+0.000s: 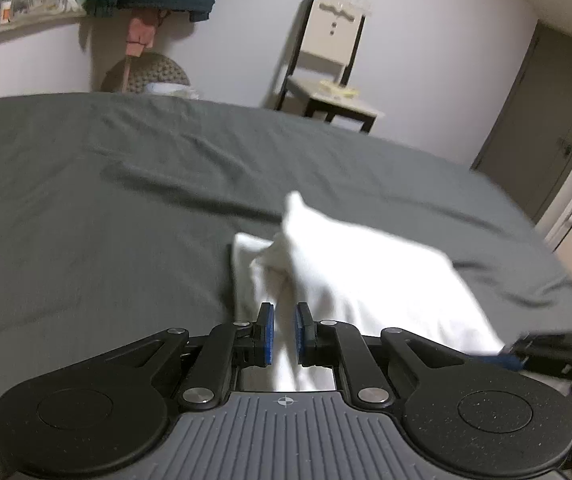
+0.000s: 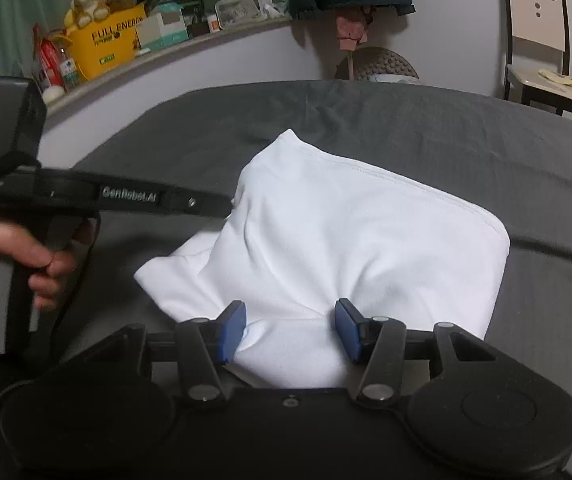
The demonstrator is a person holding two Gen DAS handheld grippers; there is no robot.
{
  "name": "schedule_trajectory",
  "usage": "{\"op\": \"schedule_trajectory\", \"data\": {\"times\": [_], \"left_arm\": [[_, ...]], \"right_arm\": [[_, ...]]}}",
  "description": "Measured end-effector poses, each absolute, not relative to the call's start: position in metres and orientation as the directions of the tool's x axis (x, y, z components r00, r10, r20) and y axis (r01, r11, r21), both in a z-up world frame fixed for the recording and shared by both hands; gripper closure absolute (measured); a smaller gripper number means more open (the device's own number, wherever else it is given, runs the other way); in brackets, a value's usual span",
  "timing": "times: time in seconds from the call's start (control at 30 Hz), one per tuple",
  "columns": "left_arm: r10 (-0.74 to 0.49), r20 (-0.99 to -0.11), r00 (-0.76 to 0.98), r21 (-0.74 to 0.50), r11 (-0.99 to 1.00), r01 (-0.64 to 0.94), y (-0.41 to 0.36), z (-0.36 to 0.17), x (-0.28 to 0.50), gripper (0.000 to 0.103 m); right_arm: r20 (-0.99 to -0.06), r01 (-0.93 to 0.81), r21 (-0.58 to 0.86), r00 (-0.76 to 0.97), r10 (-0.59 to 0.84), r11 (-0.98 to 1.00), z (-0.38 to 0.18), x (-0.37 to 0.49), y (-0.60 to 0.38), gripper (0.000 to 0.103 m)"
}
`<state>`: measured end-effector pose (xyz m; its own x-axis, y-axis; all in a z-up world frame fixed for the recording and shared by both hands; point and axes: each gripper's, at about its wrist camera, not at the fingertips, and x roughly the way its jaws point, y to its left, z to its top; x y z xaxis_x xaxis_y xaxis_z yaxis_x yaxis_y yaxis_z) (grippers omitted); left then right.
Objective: Fold clothes
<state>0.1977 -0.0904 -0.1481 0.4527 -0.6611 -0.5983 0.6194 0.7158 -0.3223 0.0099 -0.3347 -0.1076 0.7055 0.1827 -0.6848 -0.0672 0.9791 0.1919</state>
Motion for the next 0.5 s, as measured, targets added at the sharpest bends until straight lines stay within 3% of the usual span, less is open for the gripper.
{"op": "schedule_trajectory", "data": {"times": [0.07, 0.4, 0.5], "left_arm": [[-0.691, -0.592, 0.414, -0.36, 0.687, 0.632, -0.09, -0.151, 0.203, 0.094], [-0.635, -0.676, 0.375, -0.22, 0.66, 0.718, -0.1, -0.157, 0.19, 0.094], [-0.641, -0.674, 0.368, -0.231, 0.655, 0.719, -0.097, -0.158, 0.19, 0.094]], "right_arm": [[-0.68, -0.065, 0.203, 0.708, 0.189, 0.977, -0.107, 0.01, -0.335, 0.054], [-0.666, -0.071, 0.234, 0.714, 0.213, 0.97, -0.109, 0.016, -0.334, 0.05], [-0.662, -0.078, 0.232, 0.718, 0.216, 0.97, -0.11, 0.017, -0.333, 0.048]]}}
